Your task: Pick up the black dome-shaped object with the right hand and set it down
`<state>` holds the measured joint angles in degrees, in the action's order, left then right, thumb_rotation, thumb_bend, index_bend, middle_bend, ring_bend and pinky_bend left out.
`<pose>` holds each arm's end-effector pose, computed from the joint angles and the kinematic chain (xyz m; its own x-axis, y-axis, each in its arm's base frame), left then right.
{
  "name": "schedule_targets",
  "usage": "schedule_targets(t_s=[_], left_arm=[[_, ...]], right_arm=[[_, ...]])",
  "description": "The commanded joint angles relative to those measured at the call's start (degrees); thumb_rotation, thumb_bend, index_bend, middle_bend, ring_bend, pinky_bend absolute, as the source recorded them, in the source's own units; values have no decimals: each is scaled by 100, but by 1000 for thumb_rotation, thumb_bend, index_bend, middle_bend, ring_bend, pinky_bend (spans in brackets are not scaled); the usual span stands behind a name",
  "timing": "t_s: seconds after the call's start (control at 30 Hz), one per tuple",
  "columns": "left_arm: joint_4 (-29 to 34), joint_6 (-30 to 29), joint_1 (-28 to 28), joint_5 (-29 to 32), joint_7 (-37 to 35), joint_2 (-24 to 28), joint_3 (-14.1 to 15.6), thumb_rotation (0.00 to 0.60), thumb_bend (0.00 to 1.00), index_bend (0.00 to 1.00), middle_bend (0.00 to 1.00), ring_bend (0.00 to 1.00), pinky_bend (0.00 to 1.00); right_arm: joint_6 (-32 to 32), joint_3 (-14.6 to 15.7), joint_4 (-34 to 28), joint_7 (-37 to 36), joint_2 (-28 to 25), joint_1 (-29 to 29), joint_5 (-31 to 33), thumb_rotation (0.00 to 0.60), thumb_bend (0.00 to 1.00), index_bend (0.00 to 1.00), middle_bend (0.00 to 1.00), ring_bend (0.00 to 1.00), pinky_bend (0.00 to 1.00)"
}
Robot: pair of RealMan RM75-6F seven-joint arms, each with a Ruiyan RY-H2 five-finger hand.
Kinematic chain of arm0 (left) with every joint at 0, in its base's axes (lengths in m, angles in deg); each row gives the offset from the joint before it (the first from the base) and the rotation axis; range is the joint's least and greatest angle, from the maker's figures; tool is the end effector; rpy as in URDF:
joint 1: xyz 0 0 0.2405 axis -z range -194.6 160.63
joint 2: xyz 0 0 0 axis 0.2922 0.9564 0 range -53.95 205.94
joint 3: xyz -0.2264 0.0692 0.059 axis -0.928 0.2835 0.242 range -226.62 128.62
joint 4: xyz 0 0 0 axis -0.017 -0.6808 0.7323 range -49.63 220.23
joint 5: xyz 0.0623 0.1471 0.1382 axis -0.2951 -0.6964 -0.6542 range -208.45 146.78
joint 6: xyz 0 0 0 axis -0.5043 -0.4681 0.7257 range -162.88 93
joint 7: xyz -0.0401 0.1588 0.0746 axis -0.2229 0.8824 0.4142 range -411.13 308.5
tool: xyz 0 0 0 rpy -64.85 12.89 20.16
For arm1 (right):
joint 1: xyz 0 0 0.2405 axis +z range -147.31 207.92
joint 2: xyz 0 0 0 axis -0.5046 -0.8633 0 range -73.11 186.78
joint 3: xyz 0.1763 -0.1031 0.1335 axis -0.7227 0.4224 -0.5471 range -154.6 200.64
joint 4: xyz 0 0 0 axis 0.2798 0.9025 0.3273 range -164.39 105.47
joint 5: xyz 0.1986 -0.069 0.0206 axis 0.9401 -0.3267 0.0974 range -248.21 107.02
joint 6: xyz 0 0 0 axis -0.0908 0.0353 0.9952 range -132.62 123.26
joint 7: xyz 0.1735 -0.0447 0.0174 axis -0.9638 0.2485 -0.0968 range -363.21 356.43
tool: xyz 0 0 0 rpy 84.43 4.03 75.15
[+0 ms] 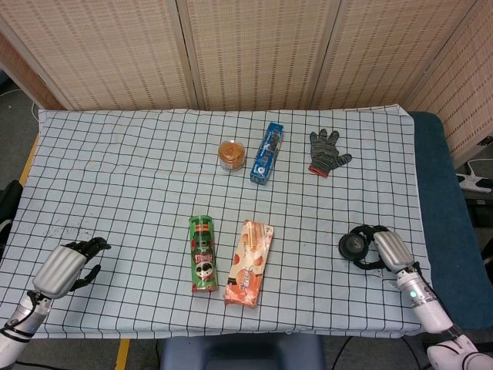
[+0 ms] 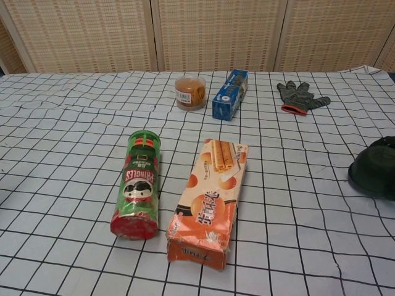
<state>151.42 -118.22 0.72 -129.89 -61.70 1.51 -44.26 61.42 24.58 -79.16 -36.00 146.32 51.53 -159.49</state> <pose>-0.2993 0.2609 0.0951 0.5363 0.0605 0.8419 0.7823 -0.4100 -0.4689 -0.3454 -0.3043 0.0253 0.2133 -0.2994 0.9300 -0.9746 -0.1318 0.1811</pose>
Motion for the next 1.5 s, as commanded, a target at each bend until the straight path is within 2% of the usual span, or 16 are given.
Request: schedule_targets(t_s=[0.03, 0.27, 0.63, 0.8, 0.9, 1.23, 1.33, 1.5], left_arm=[[-2, -5, 2, -9, 3, 2, 2, 600, 448, 306, 279, 461, 626], [1, 4, 5, -4, 13, 4, -2, 600, 449, 306, 280, 461, 627], [20, 34, 11, -2, 36, 0, 5, 600, 449, 306, 280, 461, 626], [15, 41, 11, -14, 52, -3, 18, 600, 449, 306, 280, 461, 627], [36, 48, 16, -23, 54, 8, 24, 600, 449, 305, 280, 461, 627], [31, 47, 12, -18, 62, 10, 23, 600, 448, 306, 281, 461, 627], [43, 50, 14, -13, 42, 18, 21, 600, 448, 306, 281, 461, 627], [39, 52, 12, -11, 37, 17, 24, 600, 449, 306, 281, 461, 626]], right_arm=[[-17, -3, -32, 79, -22, -8, 19, 600, 111, 207, 143, 0, 112], [-63, -3, -147, 293, -75, -29, 56, 600, 78, 100, 70, 0, 55], [376, -80, -140, 297, 19, -132, -18, 600, 74, 147, 74, 0, 56], [568, -197, -227, 250, 12, -156, 18, 600, 74, 211, 162, 3, 58], [578, -233, -240, 251, 7, -165, 56, 600, 74, 248, 225, 59, 63], [471, -246, -257, 370, 20, -167, 120, 600, 74, 298, 295, 166, 214], [525, -270, -252, 395, 40, -182, 127, 600, 78, 343, 341, 218, 303], [669, -314, -202, 410, 80, -208, 113, 600, 108, 456, 414, 300, 360]])
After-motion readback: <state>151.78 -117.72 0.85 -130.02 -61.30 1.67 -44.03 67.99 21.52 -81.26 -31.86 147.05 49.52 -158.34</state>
